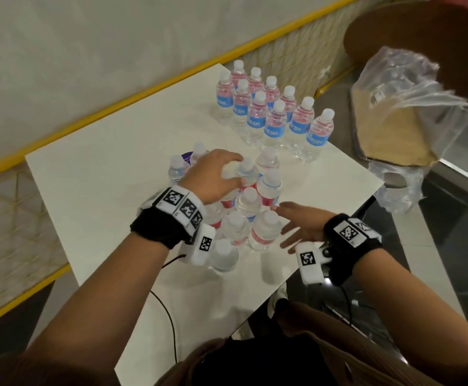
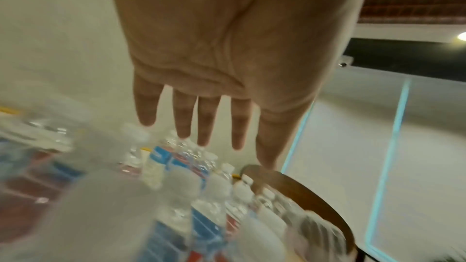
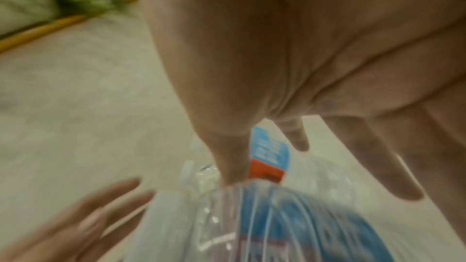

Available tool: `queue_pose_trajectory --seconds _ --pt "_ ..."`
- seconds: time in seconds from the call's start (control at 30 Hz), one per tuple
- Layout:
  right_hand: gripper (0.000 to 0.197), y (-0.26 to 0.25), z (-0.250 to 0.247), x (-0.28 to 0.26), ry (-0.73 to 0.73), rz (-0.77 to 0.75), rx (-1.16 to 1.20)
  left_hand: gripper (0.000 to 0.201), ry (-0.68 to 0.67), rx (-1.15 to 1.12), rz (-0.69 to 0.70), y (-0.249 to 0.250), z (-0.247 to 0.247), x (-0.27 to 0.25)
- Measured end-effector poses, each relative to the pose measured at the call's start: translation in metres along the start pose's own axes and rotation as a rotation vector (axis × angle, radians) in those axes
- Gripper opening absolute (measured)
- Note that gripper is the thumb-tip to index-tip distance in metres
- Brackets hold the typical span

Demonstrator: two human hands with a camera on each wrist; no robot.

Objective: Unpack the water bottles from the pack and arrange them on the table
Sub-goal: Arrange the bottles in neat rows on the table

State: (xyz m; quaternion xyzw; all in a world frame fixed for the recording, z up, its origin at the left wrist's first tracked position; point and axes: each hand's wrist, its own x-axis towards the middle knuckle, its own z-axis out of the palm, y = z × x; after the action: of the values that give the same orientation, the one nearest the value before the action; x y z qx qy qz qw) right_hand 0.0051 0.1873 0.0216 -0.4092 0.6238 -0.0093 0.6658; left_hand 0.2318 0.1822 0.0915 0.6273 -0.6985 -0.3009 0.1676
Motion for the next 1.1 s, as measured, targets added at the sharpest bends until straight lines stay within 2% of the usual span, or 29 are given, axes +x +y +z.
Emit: queue_pose_trajectory --seconds 0.1,0.17,0.23,0.3,0.37,0.43,0.6,0.73,0.77,0.87,0.9,0.97,1.03,1.1 --pt "0.105 0.023 0.011 0.014 -0.139 0.125 0.369 0.055 0.226 -0.051 -0.119 -0.029 -0.015 -0.006" --pt "0.123 0.033 0.020 0.021 -0.251 0.200 0.551 0.067 0.239 -0.150 -0.293 -0.049 -0.020 -0.007" --pt "0.109 0.032 0.031 0.021 -0.390 0.217 0.691 0.083 0.143 -0.304 -0.491 -0.068 -0.019 -0.007" --pt "0.092 0.027 0.043 0.013 -0.435 0.188 0.778 0.094 0.009 -0.420 -0.648 -0.078 -0.015 -0.011" --pt "0.081 0.021 0.053 0.007 -0.435 0.106 0.821 0.102 -0.046 -0.642 -0.719 -0.083 -0.009 -0.013" --pt "0.072 0.017 0.059 0.005 -0.447 0.033 0.901 0.103 -0.042 -0.796 -0.731 -0.089 -0.006 -0.013" --pt "0.069 0.011 0.063 0.013 -0.484 -0.036 1.045 0.072 -0.032 -0.952 -0.671 -0.094 -0.005 -0.012" --pt "0.069 0.008 0.066 0.017 -0.507 -0.017 1.136 0.010 0.009 -1.082 -0.586 -0.095 0.001 -0.020" --pt "0.069 0.010 0.066 0.019 -0.492 0.004 1.153 0.010 0.013 -1.094 -0.575 -0.099 0.004 -0.022" --pt "0.072 0.019 0.060 0.026 -0.413 0.073 1.103 0.068 0.016 -1.188 -0.622 -0.121 0.017 -0.029" --pt "0.077 0.023 0.057 0.030 -0.407 0.124 1.065 0.079 0.019 -1.204 -0.674 -0.128 0.022 -0.032" --pt "0.088 0.032 0.055 0.030 -0.423 0.268 1.061 0.098 -0.034 -1.255 -0.812 -0.142 0.033 -0.033" --pt "0.089 0.035 0.060 0.022 -0.500 0.350 1.057 0.111 -0.158 -1.331 -0.878 -0.154 0.043 -0.030" --pt "0.091 0.038 0.070 0.017 -0.608 0.297 1.096 0.109 -0.175 -1.381 -0.873 -0.154 0.045 -0.028"
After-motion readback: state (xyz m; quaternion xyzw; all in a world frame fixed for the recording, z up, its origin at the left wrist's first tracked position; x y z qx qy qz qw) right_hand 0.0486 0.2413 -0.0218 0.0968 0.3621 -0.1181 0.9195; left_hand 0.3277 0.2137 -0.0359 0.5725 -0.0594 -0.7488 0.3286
